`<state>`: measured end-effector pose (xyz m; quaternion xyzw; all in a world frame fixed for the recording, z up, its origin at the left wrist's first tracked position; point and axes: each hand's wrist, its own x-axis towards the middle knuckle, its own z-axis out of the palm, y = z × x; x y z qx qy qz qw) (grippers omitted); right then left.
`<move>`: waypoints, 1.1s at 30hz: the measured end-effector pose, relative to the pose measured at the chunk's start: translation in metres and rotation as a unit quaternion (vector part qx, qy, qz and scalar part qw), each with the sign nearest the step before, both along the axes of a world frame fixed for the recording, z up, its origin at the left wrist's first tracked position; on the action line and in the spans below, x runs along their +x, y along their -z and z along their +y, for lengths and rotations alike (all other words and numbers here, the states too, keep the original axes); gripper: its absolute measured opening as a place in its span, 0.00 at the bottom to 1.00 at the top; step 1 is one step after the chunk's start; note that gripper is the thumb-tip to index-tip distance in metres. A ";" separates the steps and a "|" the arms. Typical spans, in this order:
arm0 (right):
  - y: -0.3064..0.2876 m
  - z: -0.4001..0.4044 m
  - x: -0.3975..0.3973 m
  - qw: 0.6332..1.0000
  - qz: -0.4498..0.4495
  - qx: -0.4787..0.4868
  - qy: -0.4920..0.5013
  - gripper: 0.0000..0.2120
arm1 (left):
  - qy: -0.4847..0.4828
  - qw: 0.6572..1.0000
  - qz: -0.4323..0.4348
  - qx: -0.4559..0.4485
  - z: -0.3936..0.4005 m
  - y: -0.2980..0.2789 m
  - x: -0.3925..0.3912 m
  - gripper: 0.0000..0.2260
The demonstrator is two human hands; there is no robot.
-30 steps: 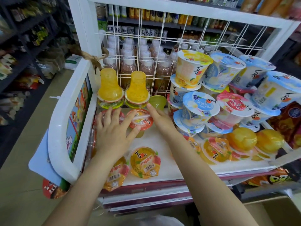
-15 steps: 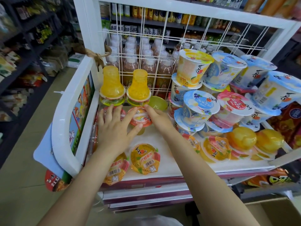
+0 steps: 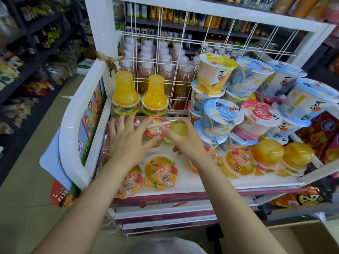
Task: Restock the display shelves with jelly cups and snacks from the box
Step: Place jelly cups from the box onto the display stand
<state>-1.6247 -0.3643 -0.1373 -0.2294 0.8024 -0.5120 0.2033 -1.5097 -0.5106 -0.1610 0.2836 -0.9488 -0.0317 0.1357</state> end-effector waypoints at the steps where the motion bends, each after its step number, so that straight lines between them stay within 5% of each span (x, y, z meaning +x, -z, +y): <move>1: 0.001 0.004 0.001 1.000 0.010 0.005 -0.010 0.28 | 0.000 1.000 0.000 0.003 0.000 -0.001 0.000 0.37; 10: -0.001 0.024 -0.005 0.999 0.038 0.017 0.023 0.28 | 0.000 1.000 -0.025 0.010 0.001 -0.004 0.000 0.35; 19: -0.009 0.037 0.001 0.984 0.168 -0.049 0.030 0.30 | 0.005 0.998 -0.041 0.038 0.004 -0.011 0.000 0.35; 33: 0.013 0.035 0.009 0.965 0.212 -0.103 0.111 0.23 | 0.100 0.993 -0.039 0.050 0.032 -0.006 0.009 0.48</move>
